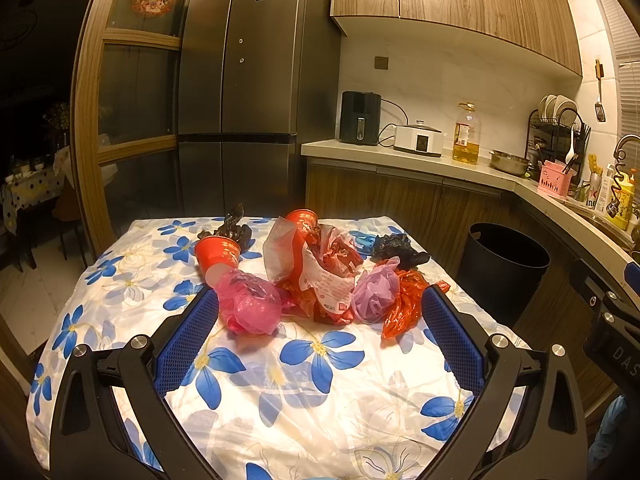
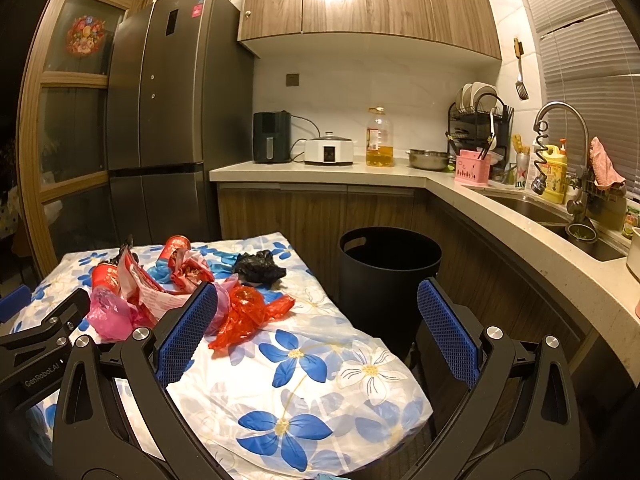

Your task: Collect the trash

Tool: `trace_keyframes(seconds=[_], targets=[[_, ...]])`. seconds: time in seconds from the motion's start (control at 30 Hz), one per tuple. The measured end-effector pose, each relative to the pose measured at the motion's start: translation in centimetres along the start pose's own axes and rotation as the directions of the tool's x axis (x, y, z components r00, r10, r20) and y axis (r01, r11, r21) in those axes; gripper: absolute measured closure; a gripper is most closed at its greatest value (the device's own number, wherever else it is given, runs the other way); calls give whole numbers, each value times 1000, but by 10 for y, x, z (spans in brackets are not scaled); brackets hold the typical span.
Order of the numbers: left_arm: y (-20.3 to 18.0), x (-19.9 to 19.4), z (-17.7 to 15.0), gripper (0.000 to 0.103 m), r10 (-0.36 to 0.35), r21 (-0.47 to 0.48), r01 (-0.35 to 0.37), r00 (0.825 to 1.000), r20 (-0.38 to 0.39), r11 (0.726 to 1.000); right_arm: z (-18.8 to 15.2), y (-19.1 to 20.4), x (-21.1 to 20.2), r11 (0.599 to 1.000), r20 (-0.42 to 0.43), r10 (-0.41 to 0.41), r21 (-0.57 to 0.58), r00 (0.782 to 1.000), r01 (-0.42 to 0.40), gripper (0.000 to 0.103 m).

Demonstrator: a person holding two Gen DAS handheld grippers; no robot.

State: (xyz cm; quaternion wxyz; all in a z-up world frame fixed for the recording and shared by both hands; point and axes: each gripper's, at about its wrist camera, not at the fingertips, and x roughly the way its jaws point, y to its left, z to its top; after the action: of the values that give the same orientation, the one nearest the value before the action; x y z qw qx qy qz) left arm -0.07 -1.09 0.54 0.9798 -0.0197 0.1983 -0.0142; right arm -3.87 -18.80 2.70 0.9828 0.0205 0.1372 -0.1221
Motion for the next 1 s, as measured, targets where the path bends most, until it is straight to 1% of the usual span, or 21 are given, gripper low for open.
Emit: trace_keyframes(seconds=[0.53,0.6,0.73,1.0], targets=[[-1,1,1,5,0,-2,0,1000,4,1000,0,-4,0,1000,-6,0,1,1000,0,4],[-1,2,1,5,0,-3,0,1000,2,1000,-10,-3,9,1000,-7,2,2,1000,-2,4],[-1,3,1,5,5,-1,-5,1000,4,1000,-12,-3,11,1000,-11,1,1,1000,-1,4],[15,11,-7,5,21,-29,-21,1000,14,999,-18,0,21,1000,-35,11,-6,999,-11,4]])
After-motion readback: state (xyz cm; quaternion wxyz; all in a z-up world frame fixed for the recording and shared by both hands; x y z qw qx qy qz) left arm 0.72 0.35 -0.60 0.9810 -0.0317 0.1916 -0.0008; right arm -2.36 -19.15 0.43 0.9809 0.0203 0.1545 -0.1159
